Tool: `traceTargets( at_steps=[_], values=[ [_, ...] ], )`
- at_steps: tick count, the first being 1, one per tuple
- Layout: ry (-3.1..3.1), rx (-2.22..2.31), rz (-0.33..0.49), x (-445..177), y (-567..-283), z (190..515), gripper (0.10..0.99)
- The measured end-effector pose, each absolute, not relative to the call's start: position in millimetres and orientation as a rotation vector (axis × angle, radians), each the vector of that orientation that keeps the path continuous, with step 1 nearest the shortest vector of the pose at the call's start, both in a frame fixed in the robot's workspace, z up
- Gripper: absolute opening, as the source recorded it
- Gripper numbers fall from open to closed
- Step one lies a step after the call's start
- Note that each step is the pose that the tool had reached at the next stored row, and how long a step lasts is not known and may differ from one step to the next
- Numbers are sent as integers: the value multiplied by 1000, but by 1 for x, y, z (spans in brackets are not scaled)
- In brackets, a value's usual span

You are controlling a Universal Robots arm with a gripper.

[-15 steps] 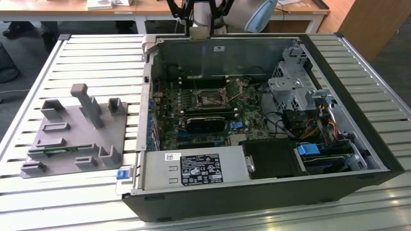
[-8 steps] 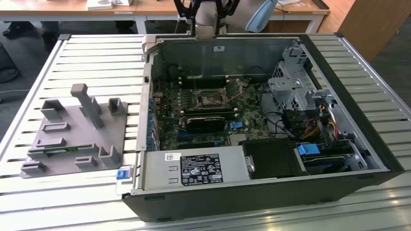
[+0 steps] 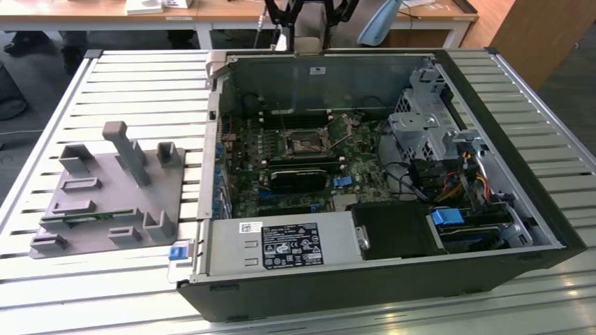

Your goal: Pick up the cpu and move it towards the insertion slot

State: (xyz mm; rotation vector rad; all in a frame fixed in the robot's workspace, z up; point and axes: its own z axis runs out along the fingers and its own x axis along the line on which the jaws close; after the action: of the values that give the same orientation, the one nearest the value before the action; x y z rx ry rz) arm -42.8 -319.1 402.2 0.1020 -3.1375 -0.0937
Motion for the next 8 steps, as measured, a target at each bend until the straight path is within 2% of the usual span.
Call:
traceTargets(
  at_steps=[8],
  values=[
    [-3137,102,-94,-22,-318,402,537]
  ],
)
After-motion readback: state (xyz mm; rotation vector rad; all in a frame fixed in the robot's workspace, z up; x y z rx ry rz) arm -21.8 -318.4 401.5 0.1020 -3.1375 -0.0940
